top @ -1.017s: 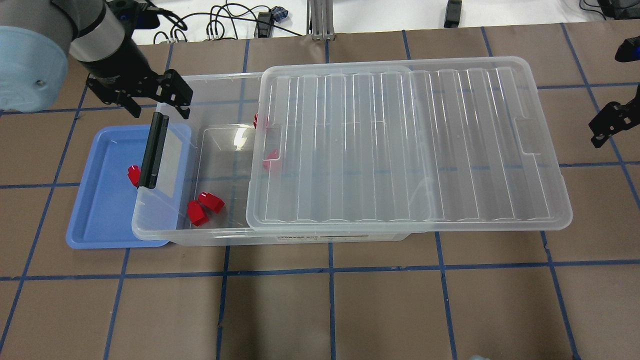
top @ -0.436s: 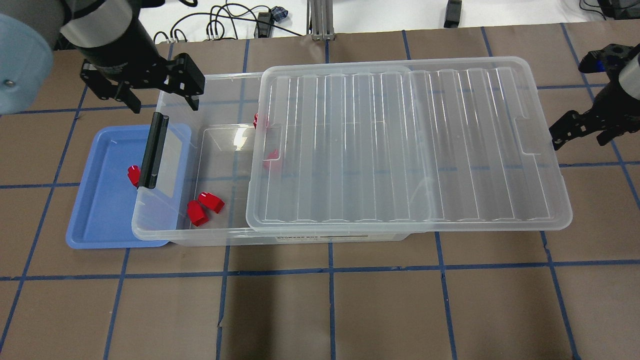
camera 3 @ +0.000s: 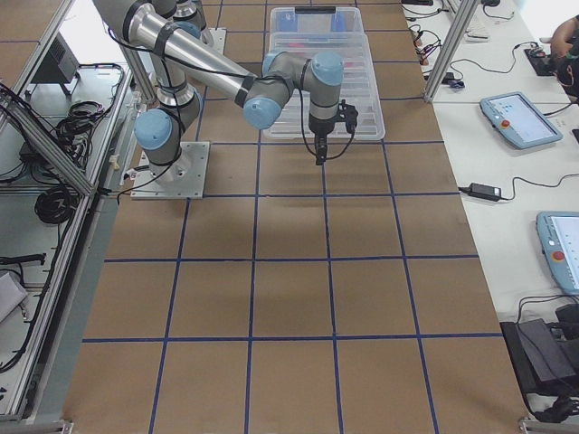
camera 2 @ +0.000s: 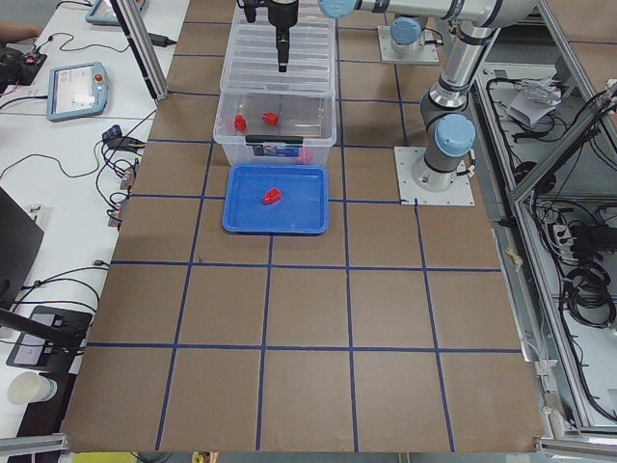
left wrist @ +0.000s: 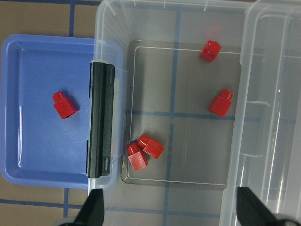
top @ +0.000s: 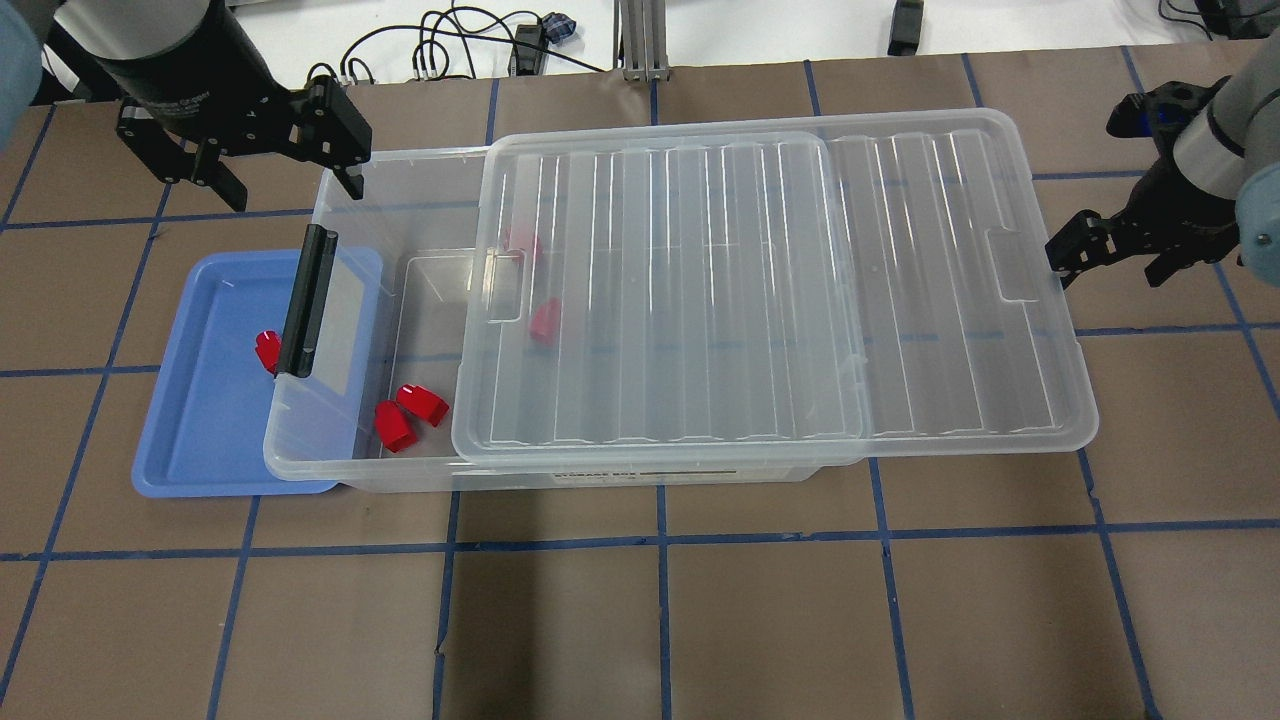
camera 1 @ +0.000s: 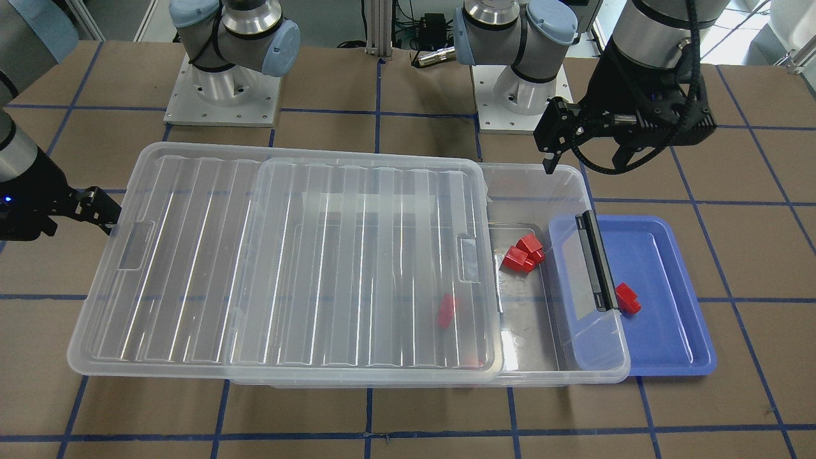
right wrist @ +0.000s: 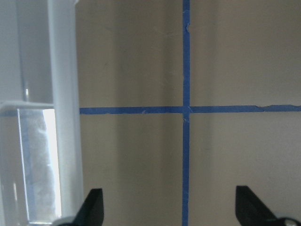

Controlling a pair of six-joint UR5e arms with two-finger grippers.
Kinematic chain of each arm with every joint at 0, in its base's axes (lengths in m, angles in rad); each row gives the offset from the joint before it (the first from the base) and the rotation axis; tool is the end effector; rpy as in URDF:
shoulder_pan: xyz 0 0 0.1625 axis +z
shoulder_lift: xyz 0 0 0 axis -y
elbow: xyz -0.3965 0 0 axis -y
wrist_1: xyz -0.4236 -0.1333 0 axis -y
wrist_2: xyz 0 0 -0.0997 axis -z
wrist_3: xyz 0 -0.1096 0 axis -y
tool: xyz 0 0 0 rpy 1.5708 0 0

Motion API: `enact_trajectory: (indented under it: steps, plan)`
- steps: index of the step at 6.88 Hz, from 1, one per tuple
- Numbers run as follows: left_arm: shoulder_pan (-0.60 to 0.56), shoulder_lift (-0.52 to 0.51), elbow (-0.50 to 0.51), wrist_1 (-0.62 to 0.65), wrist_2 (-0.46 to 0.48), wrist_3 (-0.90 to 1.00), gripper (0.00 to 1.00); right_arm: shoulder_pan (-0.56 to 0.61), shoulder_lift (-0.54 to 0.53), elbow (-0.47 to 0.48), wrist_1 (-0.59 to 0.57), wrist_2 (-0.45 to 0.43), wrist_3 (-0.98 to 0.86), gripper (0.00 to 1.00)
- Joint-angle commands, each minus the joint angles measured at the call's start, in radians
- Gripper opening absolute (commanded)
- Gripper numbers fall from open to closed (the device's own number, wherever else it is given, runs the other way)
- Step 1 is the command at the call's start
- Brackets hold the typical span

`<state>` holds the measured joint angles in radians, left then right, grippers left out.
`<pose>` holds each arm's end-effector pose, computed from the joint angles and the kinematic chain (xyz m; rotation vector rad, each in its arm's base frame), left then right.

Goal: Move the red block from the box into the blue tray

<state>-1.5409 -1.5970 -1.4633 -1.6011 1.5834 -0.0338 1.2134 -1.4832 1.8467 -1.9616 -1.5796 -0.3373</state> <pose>-0.1158 -0.5414 0.4889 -0.1001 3.1265 -0.0798 -0.0626 -0.5459 0.3000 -0.0316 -3.1237 0.0354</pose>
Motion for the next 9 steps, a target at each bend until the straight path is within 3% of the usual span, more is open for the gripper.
enact_trajectory:
  steps: [1,4,6,9]
  plan:
    - [-0.016,-0.005,0.0,-0.002,0.001,-0.008,1.0,0.125,0.0,0.0,-0.025,-0.014,0.157,1.0]
    - [-0.016,-0.001,-0.006,0.0,0.003,-0.008,1.0,0.259,0.003,-0.004,-0.06,0.0,0.245,1.0]
    - [-0.018,0.003,-0.006,-0.002,0.003,-0.008,1.0,0.284,0.004,-0.006,-0.06,0.001,0.271,1.0]
    - [-0.018,-0.001,-0.006,-0.002,0.003,-0.008,1.0,0.293,-0.002,-0.116,-0.036,-0.017,0.271,1.0]
